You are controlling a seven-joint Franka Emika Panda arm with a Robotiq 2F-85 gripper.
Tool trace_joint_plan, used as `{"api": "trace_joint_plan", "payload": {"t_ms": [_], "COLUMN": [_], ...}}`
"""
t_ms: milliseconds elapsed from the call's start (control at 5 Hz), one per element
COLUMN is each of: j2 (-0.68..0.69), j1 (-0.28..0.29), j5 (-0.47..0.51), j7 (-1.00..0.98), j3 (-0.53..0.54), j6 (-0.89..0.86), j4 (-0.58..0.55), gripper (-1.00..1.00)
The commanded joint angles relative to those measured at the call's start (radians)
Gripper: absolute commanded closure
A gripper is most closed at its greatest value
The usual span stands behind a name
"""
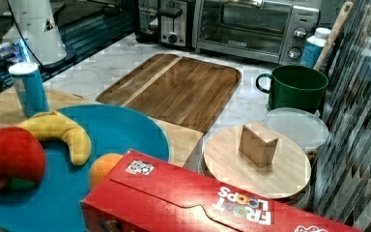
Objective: Open the drawer.
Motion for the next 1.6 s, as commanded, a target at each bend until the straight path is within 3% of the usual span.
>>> {"api": "trace_joint_plan", "payload": {"t_ms": [200, 400, 1000, 1600], "j2": [-0.039, -0.059, -0.034, -0.027], "j1": [-0.003, -0.018, -0.06, -0.137], "j5": [-0.005, -0.04, -0.19, -0.18], "j7": [-0.099, -0.247, -0.553, -0.811], "j3": [0.001, -0.011, -0.039, -0.07], "j6": [0.097, 0.179, 0.264, 0.467], "j4": [-0.089, -0.17, -0.215, -0.309], "gripper": [-1.0, -1.0, -1.0, -1.0]}}
